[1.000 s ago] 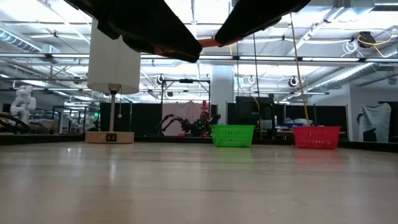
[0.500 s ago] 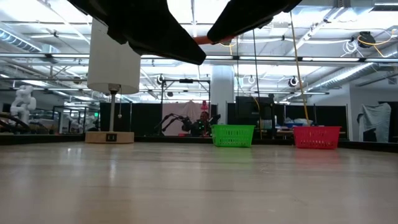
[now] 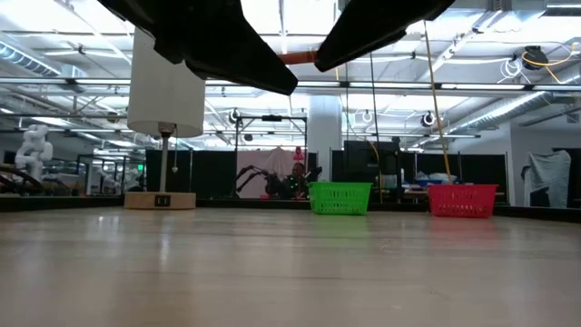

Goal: Sort crayons
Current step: Put the orange crayon into the yellow bin, then return to Home Position

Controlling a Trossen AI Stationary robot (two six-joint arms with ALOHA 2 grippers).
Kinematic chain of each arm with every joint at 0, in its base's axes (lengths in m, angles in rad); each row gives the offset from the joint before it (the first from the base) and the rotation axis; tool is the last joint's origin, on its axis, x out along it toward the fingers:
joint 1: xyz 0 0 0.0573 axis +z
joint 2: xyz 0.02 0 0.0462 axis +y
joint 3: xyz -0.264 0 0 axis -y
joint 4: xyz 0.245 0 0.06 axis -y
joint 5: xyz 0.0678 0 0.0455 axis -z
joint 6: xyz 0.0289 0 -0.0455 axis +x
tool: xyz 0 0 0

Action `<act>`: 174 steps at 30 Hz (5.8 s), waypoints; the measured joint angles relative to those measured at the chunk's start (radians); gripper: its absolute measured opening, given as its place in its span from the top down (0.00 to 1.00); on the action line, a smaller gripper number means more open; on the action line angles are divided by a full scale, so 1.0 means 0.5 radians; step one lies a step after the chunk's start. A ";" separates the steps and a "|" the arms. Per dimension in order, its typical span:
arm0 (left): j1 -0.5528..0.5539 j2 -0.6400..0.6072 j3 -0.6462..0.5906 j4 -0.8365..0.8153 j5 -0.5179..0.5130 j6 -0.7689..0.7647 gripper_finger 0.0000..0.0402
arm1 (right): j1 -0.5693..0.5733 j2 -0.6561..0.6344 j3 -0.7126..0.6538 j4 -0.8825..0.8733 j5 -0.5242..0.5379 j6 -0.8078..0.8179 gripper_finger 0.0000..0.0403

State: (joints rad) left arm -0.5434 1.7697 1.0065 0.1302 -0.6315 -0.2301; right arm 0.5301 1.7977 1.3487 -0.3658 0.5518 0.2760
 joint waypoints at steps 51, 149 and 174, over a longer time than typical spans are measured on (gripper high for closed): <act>-1.141 -0.428 0.001 -2.272 0.679 -2.718 0.95 | -0.063 0.001 0.000 -0.097 -0.005 -0.054 0.52; 1.096 -1.307 -1.403 0.636 1.269 0.738 1.00 | -0.711 -1.945 -2.601 1.947 -0.853 -0.962 0.99; 1.101 -1.941 -1.965 0.860 1.182 0.470 1.00 | -0.904 -2.145 -2.625 1.952 -0.943 -0.856 0.99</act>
State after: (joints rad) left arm 0.0071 0.7991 0.0242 0.5601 -0.0403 0.0051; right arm 0.0782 0.7251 0.0364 0.6102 0.0803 -0.1518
